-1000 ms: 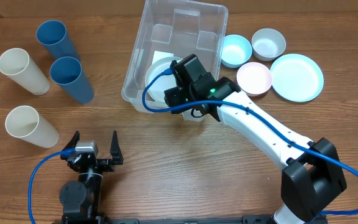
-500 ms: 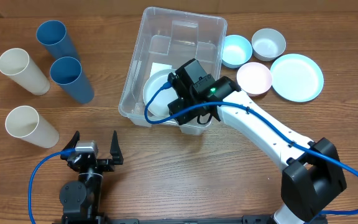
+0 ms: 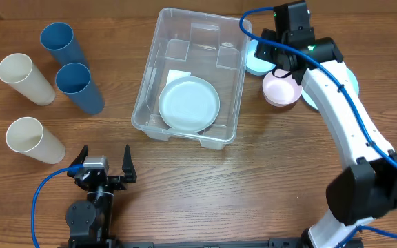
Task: Pack container
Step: 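Move the right gripper to the light-blue plate and grasp its edge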
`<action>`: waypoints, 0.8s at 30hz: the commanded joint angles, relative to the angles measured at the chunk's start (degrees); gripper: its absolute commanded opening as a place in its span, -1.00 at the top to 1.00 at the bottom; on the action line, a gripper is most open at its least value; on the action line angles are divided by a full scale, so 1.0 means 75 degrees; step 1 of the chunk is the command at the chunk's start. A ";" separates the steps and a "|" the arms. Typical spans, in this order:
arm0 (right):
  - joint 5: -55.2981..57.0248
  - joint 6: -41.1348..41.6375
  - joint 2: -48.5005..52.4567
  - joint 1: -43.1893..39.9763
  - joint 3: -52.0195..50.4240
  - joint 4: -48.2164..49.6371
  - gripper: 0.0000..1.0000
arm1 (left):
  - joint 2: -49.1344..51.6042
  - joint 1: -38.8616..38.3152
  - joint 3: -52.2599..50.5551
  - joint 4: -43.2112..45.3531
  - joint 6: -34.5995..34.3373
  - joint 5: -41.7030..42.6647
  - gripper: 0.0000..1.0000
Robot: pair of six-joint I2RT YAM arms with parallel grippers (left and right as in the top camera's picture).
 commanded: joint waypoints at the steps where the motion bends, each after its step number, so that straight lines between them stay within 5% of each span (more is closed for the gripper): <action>1: 0.0108 0.0102 0.0909 0.0000 -0.0055 0.0137 -0.29 | -0.0064 0.0041 -0.0026 0.0003 0.0169 -0.0026 -1.00; 24: -0.1591 -0.1492 0.1766 -0.0119 -0.0055 0.2229 -0.27 | -0.0067 0.0038 -0.0026 0.0000 0.0169 -0.0023 -1.00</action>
